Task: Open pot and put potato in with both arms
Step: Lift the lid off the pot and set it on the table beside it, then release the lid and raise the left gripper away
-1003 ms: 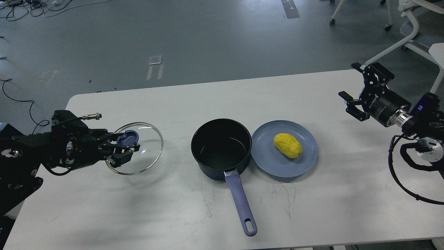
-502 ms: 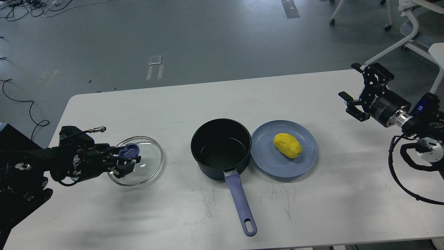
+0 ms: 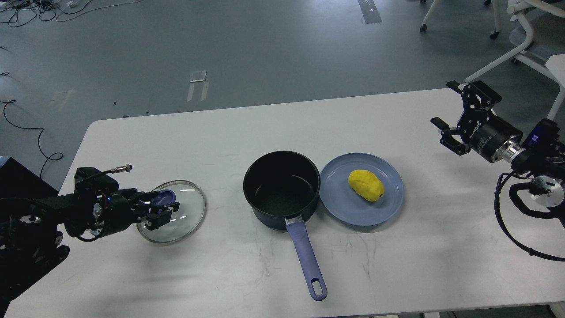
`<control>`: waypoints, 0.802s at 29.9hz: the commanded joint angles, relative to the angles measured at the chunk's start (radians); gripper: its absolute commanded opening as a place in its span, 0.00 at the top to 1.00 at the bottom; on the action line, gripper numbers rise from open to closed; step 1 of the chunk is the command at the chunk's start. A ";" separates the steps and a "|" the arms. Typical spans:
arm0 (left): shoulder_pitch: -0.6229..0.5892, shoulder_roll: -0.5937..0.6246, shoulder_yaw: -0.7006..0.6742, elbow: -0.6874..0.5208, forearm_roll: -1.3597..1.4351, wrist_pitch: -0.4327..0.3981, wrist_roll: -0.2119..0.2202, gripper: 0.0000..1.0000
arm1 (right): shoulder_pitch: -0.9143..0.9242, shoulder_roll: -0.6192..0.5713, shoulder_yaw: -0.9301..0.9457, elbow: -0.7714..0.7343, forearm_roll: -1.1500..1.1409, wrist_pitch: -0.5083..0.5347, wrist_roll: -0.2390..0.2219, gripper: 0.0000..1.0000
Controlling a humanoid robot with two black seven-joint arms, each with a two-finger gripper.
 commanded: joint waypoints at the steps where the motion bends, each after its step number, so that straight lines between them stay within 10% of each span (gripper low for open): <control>1: -0.003 0.002 0.002 -0.022 -0.106 -0.006 -0.006 0.03 | 0.001 -0.002 -0.001 0.002 0.001 0.000 0.000 0.00; 15: -0.234 -0.061 -0.039 -0.108 -1.073 -0.146 -0.006 0.02 | 0.002 -0.029 -0.001 0.020 0.001 0.000 0.000 0.00; 24: -0.055 -0.174 -0.243 -0.105 -1.418 -0.156 0.001 0.02 | -0.002 -0.029 -0.008 0.024 -0.001 0.000 0.000 0.00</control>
